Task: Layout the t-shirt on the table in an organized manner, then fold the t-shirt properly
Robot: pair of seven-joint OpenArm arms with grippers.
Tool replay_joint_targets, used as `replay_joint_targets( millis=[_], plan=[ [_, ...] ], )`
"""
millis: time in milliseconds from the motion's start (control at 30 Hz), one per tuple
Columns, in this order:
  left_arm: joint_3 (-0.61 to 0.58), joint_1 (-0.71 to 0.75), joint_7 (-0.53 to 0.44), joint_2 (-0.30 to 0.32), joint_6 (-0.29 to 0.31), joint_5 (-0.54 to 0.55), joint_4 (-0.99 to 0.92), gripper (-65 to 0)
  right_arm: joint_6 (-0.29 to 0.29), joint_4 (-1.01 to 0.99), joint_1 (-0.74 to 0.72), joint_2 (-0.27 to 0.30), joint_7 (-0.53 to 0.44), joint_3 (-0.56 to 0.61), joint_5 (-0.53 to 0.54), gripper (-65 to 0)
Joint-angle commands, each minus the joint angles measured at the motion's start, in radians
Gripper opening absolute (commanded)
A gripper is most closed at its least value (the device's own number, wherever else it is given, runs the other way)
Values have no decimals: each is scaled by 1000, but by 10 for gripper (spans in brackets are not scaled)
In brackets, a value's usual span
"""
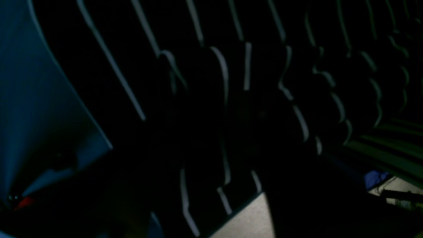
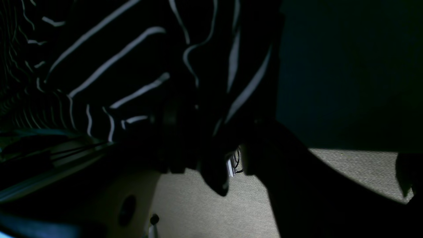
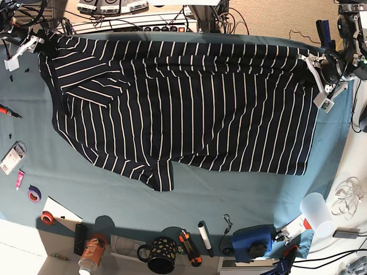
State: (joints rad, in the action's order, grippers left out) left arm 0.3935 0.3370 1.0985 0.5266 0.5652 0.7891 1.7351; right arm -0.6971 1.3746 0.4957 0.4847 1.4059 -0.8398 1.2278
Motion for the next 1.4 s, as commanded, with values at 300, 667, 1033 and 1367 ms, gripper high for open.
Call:
replay_joint_targets(
  millis=[300,667,1033,1367],
  plan=[
    [9,-48,-97,19,-76,-27,14,-650,-1,13,2,25,-10,-13,10,-405],
    [8,-146,-135,18,-76,-46,13,-650,-1,13,2,25,-10,-13,13,-405],
    [8,-146,-296,16,-75,-108,-69,-557,-1,13,0,25,-10,-13,56,-405],
    [9,-152,-240,17,-75,-95,-55,-390,-1,13,0,25,-10,-17,59,-405]
  ],
)
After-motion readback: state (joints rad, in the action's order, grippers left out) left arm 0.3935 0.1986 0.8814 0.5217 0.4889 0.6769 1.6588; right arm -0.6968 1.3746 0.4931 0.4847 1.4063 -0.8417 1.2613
